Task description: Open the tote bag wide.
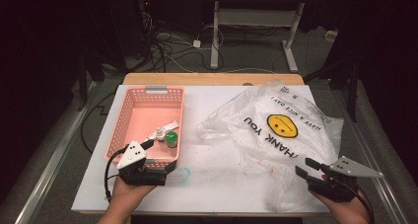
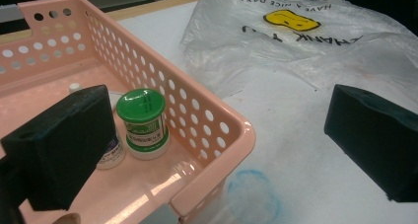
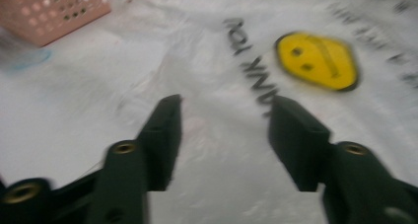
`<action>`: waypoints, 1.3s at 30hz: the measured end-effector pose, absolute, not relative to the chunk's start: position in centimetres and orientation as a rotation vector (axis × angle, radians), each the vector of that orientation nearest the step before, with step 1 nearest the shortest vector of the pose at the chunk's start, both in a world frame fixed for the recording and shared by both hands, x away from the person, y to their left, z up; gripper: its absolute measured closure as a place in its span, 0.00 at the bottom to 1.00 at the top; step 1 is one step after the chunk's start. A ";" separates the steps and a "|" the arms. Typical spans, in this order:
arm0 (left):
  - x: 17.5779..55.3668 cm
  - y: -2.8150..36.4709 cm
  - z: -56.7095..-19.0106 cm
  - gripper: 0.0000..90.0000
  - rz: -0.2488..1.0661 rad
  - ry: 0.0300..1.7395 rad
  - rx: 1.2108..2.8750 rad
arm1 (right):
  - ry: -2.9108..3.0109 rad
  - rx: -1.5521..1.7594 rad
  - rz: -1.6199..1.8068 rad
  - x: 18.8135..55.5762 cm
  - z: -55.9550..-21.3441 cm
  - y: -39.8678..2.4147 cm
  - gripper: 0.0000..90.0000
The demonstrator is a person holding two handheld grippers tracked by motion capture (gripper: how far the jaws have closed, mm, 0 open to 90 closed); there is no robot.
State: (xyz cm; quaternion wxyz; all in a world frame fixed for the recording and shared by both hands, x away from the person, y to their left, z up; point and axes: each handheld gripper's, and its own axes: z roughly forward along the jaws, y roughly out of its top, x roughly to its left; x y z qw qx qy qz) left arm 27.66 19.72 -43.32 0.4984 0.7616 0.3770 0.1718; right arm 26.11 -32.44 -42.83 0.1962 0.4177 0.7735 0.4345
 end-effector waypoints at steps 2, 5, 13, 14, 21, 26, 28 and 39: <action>27.6 19.7 -43.4 0.00 0.412 0.910 1.845 | 2.219 1.160 1.186 26.2 -43.5 -32.0 0.46; 27.5 19.5 -43.4 0.00 0.419 0.900 1.853 | 2.278 1.158 1.148 25.8 -44.7 -31.7 0.51; 27.3 19.5 -43.3 0.00 0.427 0.893 1.860 | 2.457 1.080 0.985 26.0 -47.5 -29.9 0.82; 27.2 19.5 -43.2 0.00 0.429 0.891 1.861 | 2.474 1.056 0.981 26.0 -47.5 -29.4 0.92; 27.5 19.6 -43.4 0.00 0.415 0.905 1.859 | 2.489 1.010 0.969 25.7 -47.5 -27.7 1.00; 27.5 19.7 -43.4 0.00 0.413 0.911 1.851 | 2.488 0.960 1.007 25.2 -47.0 -26.2 1.00; 27.6 19.8 -43.5 0.00 0.410 0.917 1.846 | 2.486 0.948 1.005 25.1 -47.0 -25.9 1.00; 27.9 20.1 -43.5 0.00 0.397 0.950 1.829 | 2.460 0.886 1.038 26.0 -46.9 -22.2 1.00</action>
